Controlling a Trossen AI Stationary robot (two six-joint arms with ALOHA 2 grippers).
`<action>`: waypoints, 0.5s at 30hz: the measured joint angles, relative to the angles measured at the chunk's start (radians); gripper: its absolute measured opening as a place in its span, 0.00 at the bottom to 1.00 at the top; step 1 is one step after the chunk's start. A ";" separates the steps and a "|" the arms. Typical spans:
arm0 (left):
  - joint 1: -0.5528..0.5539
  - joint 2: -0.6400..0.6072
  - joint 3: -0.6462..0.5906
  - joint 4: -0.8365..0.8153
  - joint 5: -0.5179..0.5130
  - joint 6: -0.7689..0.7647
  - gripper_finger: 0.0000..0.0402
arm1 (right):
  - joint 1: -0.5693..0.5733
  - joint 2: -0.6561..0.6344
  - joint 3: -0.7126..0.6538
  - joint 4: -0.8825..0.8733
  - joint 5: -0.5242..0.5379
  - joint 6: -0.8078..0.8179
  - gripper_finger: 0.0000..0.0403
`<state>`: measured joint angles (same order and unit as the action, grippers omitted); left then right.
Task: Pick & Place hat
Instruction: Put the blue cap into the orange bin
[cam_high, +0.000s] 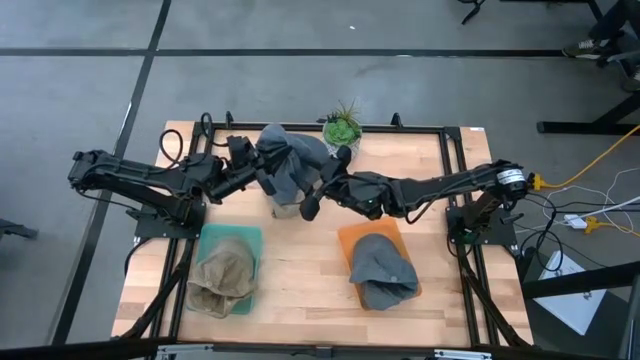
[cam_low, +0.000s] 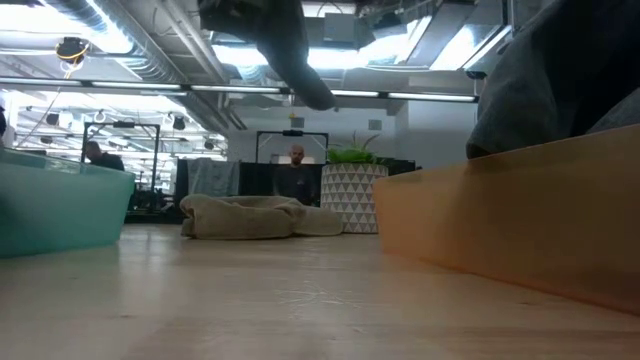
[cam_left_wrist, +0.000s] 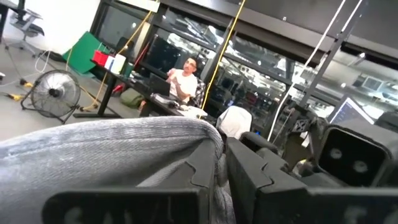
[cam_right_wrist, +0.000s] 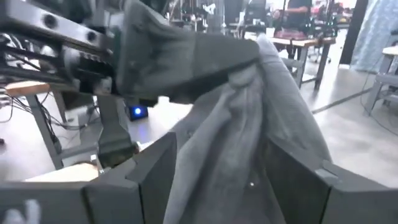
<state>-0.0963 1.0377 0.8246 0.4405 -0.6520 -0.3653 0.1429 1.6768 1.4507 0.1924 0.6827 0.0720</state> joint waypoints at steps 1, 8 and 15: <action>0.000 0.004 0.000 0.012 -0.002 0.003 0.05 | 0.000 0.000 0.000 0.013 0.006 -0.009 0.58; 0.000 0.025 0.000 0.053 0.011 -0.004 0.05 | -0.024 0.000 0.000 0.027 0.011 0.022 0.58; 0.000 0.049 0.000 0.084 0.017 0.003 0.05 | -0.035 0.000 0.000 0.011 -0.007 0.008 0.49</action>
<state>-0.0963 1.0868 0.8249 0.5241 -0.6346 -0.3626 0.1082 1.6768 1.4509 0.2038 0.6758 0.0801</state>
